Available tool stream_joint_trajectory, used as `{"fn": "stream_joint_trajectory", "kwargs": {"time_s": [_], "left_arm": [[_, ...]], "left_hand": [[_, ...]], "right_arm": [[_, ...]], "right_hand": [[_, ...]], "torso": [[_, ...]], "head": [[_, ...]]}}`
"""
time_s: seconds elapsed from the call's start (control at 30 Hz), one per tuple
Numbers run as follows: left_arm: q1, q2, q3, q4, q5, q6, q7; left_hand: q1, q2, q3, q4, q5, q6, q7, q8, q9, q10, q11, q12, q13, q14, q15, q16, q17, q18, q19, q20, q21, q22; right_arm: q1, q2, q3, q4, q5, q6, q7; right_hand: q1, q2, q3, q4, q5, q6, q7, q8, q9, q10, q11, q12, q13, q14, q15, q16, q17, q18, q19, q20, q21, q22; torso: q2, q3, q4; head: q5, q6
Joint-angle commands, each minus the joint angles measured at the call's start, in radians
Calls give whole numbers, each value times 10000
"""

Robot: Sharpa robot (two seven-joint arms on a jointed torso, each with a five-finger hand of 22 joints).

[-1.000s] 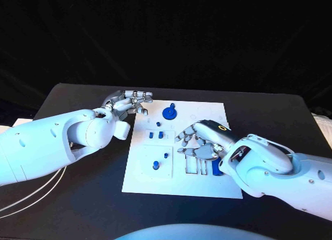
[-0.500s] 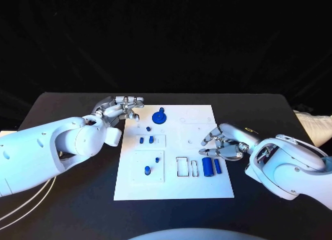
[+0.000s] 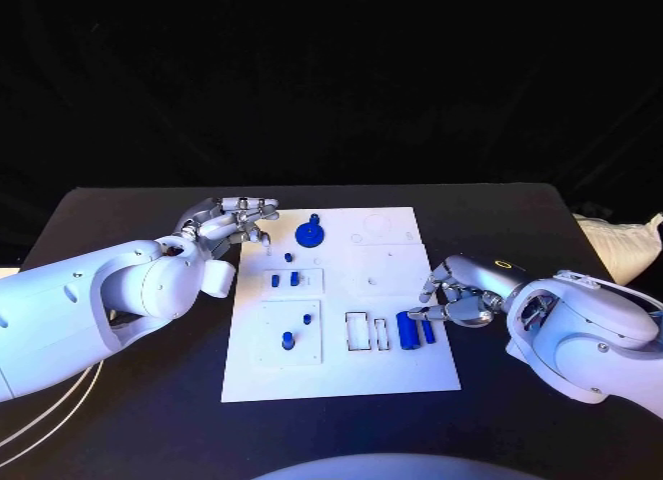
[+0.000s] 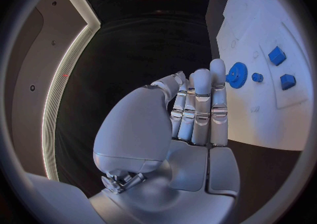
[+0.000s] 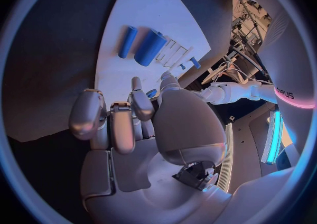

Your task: Assemble the parts on the task board

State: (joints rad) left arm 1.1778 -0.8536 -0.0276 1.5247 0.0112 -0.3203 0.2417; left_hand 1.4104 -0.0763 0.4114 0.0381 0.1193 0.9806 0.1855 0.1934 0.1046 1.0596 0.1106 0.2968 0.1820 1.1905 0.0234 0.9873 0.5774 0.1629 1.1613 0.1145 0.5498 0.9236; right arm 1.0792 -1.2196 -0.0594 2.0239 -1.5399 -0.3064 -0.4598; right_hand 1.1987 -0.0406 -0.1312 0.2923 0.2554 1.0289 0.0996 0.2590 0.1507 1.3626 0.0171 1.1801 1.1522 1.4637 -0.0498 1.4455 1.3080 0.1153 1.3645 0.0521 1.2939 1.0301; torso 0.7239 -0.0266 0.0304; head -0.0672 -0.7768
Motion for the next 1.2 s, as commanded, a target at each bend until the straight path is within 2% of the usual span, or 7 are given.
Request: {"fn": "stream_joint_trajectory", "kwargs": {"time_s": [0.03,0.33,0.4,0.5,0.63,1.13,1.2], "left_arm": [[-15,7,5,11,-36,171,34],[-26,12,4,2,-36,178,39],[-29,9,4,1,-36,178,39],[-33,4,4,0,-36,180,43],[-39,-7,4,0,-36,186,44],[-54,-26,4,-2,-36,235,15],[-55,-33,4,1,-36,240,8]], "left_hand": [[63,61,-7,-35,60,-44,-2,38,6,-78,-23,65,16,-62,9,-33,-11,194,0,93,-69,-13],[67,62,-7,-40,61,-47,-3,45,6,-82,-23,75,18,-63,9,-31,-11,194,-1,93,-71,-14],[67,62,-7,-40,61,-47,-3,45,6,-82,-23,75,18,-63,9,-31,-11,194,-1,93,-71,-14],[67,62,-7,-40,61,-47,-3,45,6,-82,-23,75,18,-63,9,-31,-11,194,-1,93,-71,-14],[32,76,-21,-13,59,-57,2,66,8,-95,-17,100,21,-73,15,-36,-30,192,-2,97,-78,-18],[12,80,-30,0,58,-65,3,76,8,-105,-15,113,22,-71,18,-28,-23,191,-2,100,-82,-21],[12,80,-30,0,58,-65,3,76,8,-105,-15,113,22,-71,18,-28,-23,191,-2,100,-82,-21]], "right_arm": [[-21,18,-22,29,-537,621,-482],[-131,243,-57,-43,-589,750,-501],[-174,318,-59,-87,-600,828,-520],[-247,436,-62,-158,-630,914,-535],[-334,608,-63,-297,-697,996,-550],[-713,1373,-62,-980,-904,966,-499],[-741,1430,-62,-1031,-888,980,-506]], "right_hand": [[-145,-6,-100,-4,-73,19,-65,73,50,63,-38,55,69,726,-79,67,663,-146,-23,-38,71,18],[-156,30,-221,-11,-36,50,-105,214,158,274,-71,442,529,748,-106,146,786,-167,21,-59,134,138],[-156,30,-221,-11,-36,50,-105,215,159,274,-71,443,530,748,-106,146,787,-167,21,-59,134,138],[-126,78,-241,-17,9,25,-107,247,194,275,-77,453,562,752,-111,162,810,-171,29,-66,148,162],[-63,136,-258,-27,89,-16,-106,277,232,260,-77,439,578,752,-113,167,815,-174,31,-70,155,175],[487,320,-329,-96,335,-144,-101,439,421,232,-74,410,707,751,-109,190,844,-180,27,-68,181,223],[560,357,-326,-104,344,-145,-103,459,443,236,-75,413,727,752,-110,195,851,-180,27,-68,183,226]], "torso": [[-6,-17,-12],[1,-6,24],[1,-19,24],[0,-12,8],[12,-2,4],[-5,-11,11],[-2,-22,9]], "head": [[-30,17],[-48,-9],[-54,-22],[-15,-79],[-7,-79],[48,-115],[59,-112]]}}
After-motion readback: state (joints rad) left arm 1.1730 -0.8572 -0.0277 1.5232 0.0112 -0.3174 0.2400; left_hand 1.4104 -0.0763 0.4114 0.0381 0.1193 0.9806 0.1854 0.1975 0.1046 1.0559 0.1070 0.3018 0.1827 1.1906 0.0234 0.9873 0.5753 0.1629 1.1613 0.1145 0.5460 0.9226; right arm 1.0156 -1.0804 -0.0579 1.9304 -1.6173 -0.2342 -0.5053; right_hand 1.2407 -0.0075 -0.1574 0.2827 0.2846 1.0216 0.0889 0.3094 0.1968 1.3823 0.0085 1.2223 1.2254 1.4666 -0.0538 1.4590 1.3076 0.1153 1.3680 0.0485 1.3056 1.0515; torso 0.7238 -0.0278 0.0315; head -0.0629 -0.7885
